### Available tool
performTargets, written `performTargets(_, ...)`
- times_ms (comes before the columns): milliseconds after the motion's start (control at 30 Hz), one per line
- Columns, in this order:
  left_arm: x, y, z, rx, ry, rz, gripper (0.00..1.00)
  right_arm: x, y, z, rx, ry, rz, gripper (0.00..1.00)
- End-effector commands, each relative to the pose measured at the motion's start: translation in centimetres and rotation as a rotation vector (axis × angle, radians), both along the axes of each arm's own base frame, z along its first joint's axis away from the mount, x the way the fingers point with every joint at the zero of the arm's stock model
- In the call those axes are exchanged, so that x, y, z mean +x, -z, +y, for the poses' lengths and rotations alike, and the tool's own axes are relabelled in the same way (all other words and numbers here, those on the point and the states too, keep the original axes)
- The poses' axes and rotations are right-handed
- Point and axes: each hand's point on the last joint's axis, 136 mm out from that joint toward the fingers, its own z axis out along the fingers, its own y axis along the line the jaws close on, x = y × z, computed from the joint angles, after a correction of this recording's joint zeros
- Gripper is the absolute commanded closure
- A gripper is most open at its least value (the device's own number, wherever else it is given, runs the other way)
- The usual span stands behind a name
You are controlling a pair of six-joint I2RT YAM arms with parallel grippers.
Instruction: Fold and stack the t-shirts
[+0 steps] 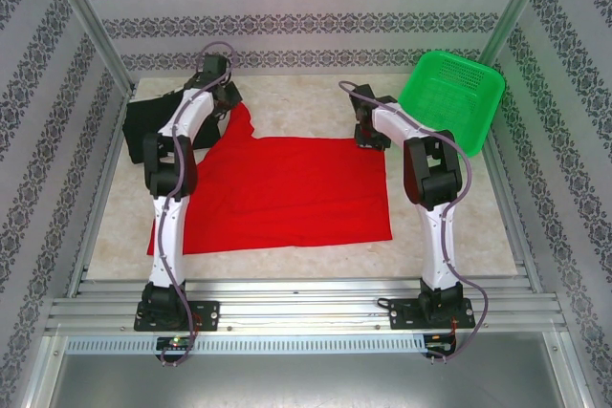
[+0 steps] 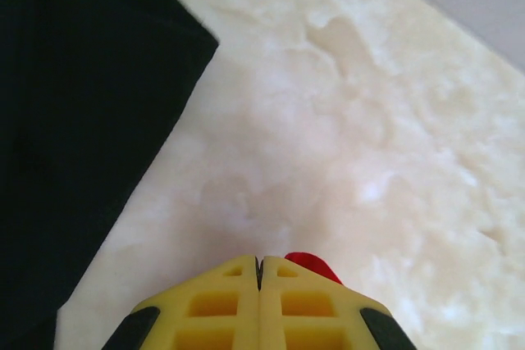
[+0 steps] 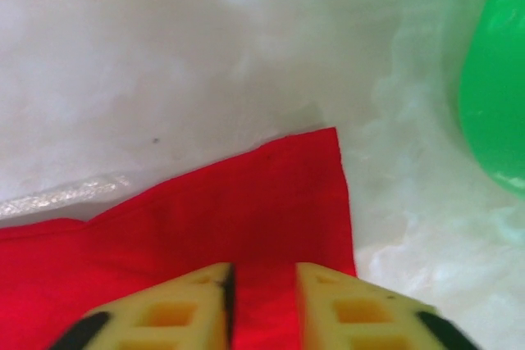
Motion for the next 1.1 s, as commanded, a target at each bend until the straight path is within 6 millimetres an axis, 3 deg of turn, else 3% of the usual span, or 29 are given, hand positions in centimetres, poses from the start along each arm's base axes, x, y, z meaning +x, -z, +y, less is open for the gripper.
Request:
performTargets(0,0.7,-4.6,0.1,-0.003,0.032,-0.121,1.00,0.6,-3.2,-0.9,-0.038,0.020,-0.071,0.67)
performTargets(567,-1.5,-8.6,-1.0,-0.066,0.074,-0.222,1.00,3.6,-1.9,-1.6,-0.157,-0.028,-0.058,0.62)
performTargets(767,-2.3,-10.4,-0.9,-0.073,0.071,-0.259,1.00,3.0,-1.4,-2.0,-0.187,-0.044,-0.021,0.63)
performTargets(1067,-3.0,-11.1,-0.4,-0.078,0.054,-0.274,1.00,1.8,-0.8,-1.9,-0.246,-0.065,0.046,0.67)
